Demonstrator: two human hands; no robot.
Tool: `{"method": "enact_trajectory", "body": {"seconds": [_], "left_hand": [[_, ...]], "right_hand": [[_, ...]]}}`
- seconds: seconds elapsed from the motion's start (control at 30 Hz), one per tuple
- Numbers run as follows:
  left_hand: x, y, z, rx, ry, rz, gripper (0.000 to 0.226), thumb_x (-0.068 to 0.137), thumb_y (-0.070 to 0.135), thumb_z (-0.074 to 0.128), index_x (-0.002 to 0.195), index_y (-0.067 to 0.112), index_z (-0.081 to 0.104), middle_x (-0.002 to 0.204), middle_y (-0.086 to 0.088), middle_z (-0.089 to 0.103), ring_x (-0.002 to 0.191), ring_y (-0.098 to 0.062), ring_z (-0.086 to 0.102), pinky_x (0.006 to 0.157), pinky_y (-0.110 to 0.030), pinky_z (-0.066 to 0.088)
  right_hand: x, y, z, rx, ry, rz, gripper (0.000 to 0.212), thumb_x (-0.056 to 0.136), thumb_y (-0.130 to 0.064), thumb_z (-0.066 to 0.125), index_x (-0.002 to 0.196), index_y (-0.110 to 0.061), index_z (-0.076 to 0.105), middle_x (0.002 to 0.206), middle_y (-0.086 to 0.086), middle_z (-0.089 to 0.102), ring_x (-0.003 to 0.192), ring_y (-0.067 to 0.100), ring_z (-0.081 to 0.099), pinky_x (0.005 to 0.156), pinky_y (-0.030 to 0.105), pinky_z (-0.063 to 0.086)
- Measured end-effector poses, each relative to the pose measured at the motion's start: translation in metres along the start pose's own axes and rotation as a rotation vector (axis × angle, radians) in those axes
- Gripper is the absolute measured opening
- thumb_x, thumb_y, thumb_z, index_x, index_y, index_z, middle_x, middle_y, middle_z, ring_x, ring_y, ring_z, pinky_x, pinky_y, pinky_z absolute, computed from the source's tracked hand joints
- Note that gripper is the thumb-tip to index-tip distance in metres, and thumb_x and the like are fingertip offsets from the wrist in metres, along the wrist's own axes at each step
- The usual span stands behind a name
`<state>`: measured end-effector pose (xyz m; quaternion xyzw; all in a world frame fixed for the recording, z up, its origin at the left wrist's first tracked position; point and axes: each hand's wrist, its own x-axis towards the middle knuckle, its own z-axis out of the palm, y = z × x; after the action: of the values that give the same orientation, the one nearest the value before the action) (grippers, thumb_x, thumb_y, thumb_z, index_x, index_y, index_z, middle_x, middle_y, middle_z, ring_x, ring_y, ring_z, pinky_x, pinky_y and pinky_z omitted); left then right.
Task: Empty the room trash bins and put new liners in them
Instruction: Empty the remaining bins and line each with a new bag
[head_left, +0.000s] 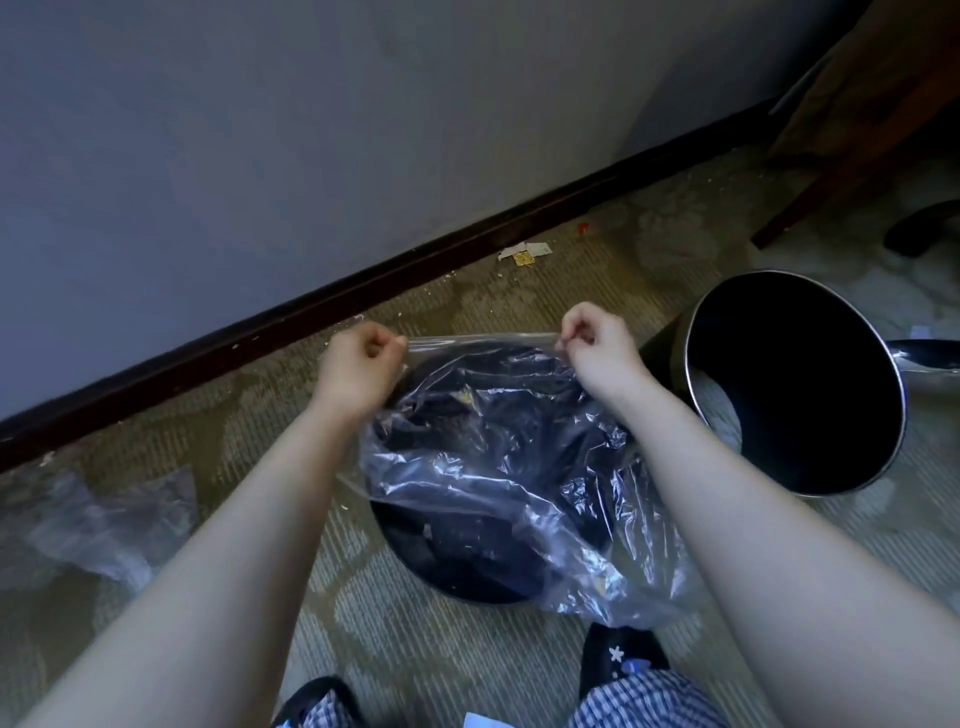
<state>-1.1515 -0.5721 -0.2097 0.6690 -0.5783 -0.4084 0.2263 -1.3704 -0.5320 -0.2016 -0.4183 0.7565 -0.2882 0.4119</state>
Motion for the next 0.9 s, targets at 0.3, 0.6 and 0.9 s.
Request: {"method": "enact_trajectory", "body": {"seconds": [0.3,0.6,0.9], "left_hand": [[0.001,-0.031,-0.002,-0.130,-0.245,-0.395,0.017,0.096,0.009,0.051,0.086,0.003,0.063,0.079,-0.014,0.061,0.074,-0.024,0.058,0.069,-0.033,0.052],[-0.037,-0.024,-0.026,-0.103,0.069,-0.409,0.023,0.096,0.030,0.051,0.102,0.008,0.053,0.094,-0.013,0.058,0.089,-0.029,0.057,0.083,-0.039,0.047],[-0.134,0.025,-0.025,-0.176,0.266,-0.704,0.074,0.080,0.041,0.070,0.133,0.001,0.036,0.139,-0.019,0.040,0.128,-0.036,0.041,0.104,-0.045,0.037]], "right_hand": [[0.000,0.000,0.002,-0.012,-0.238,0.316,0.044,0.100,-0.041,0.038,0.124,-0.008,0.056,0.132,0.013,0.055,0.122,0.029,0.051,0.107,0.042,0.037],[-0.037,-0.006,-0.005,-0.497,0.123,-0.152,0.033,0.100,-0.029,0.039,0.120,-0.012,0.058,0.128,0.007,0.054,0.121,0.026,0.042,0.100,0.039,0.032],[-0.129,-0.030,0.009,-0.166,-0.207,-0.031,0.010,0.091,-0.021,0.057,0.084,-0.019,0.062,0.070,-0.006,0.057,0.066,0.011,0.051,0.063,0.027,0.042]]}}
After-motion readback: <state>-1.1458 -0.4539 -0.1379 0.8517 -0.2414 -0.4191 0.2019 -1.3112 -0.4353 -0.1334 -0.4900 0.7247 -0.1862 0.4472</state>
